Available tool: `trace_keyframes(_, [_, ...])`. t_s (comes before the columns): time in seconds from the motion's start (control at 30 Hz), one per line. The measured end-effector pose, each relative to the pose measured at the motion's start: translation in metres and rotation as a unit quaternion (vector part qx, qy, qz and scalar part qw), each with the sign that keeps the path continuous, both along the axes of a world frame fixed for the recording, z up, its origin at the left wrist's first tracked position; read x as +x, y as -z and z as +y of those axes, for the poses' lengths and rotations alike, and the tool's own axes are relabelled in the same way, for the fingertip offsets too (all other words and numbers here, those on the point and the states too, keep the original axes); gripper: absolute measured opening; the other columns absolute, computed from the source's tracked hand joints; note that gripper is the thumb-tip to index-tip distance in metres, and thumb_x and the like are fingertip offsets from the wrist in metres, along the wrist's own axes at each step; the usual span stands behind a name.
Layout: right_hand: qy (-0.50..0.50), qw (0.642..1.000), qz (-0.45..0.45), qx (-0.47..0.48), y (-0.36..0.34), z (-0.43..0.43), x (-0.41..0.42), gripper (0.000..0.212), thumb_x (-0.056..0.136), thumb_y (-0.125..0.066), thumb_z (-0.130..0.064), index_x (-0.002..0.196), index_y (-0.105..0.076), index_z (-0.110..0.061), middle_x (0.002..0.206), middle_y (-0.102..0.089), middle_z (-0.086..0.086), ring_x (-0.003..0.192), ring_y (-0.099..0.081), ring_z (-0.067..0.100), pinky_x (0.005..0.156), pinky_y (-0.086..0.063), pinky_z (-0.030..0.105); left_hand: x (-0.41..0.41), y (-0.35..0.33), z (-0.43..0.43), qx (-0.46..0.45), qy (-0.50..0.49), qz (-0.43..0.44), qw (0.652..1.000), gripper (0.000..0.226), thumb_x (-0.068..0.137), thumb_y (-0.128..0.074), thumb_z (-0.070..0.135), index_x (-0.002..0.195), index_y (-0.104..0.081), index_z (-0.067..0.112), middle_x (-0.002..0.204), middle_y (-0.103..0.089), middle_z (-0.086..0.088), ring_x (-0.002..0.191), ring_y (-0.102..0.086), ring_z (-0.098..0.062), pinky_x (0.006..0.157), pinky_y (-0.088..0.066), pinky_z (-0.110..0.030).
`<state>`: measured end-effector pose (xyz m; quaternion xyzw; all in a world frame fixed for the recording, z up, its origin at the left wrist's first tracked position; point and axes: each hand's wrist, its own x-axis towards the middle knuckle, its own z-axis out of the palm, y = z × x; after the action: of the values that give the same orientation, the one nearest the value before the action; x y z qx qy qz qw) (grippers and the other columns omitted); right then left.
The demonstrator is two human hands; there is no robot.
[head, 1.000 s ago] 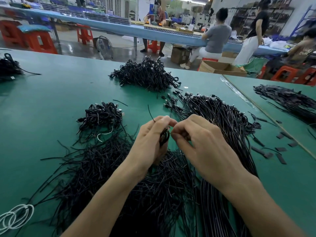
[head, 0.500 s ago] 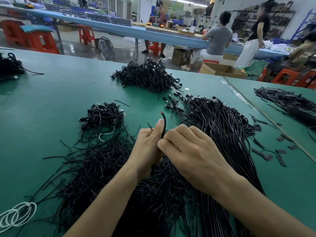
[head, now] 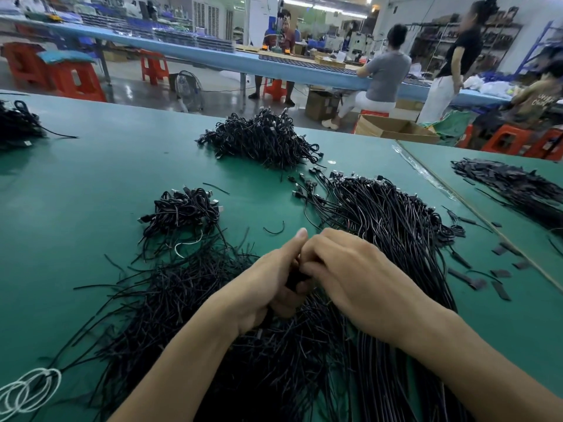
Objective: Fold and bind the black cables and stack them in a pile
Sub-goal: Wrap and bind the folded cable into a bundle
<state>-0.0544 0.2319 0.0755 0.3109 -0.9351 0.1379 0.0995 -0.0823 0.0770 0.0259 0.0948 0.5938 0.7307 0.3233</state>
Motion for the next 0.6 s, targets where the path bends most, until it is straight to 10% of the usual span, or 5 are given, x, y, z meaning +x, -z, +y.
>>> trace_keyframes(0.2, [0.061, 0.990, -0.101, -0.081, 0.000, 0.007, -0.008, 0.012, 0.097, -0.057, -0.029, 0.085, -0.060, -0.026, 0.083, -0.060, -0.013, 0.082, -0.054, 0.004, 0.075, -0.045, 0.029, -0.002, -0.001, -0.006, -0.031, 0.083, 0.059, 0.994, 0.019, 0.087, -0.060, 0.027, 0.075, -0.048, 0.018, 0.057, -0.035, 0.009, 0.044, -0.026, -0.006, 0.040, -0.024, -0.016])
trace_keyframes(0.6, [0.000, 0.994, -0.113, -0.002, -0.008, 0.013, -0.005, 0.011, 0.095, -0.061, -0.035, 0.106, -0.061, -0.036, 0.094, -0.058, -0.017, 0.095, -0.053, 0.001, 0.088, -0.046, 0.030, 0.005, 0.001, -0.011, -0.085, 0.136, 0.102, 0.982, 0.028, 0.102, -0.049, 0.010, 0.078, -0.042, 0.021, 0.061, -0.032, 0.009, 0.048, -0.027, -0.006, 0.046, -0.024, -0.017])
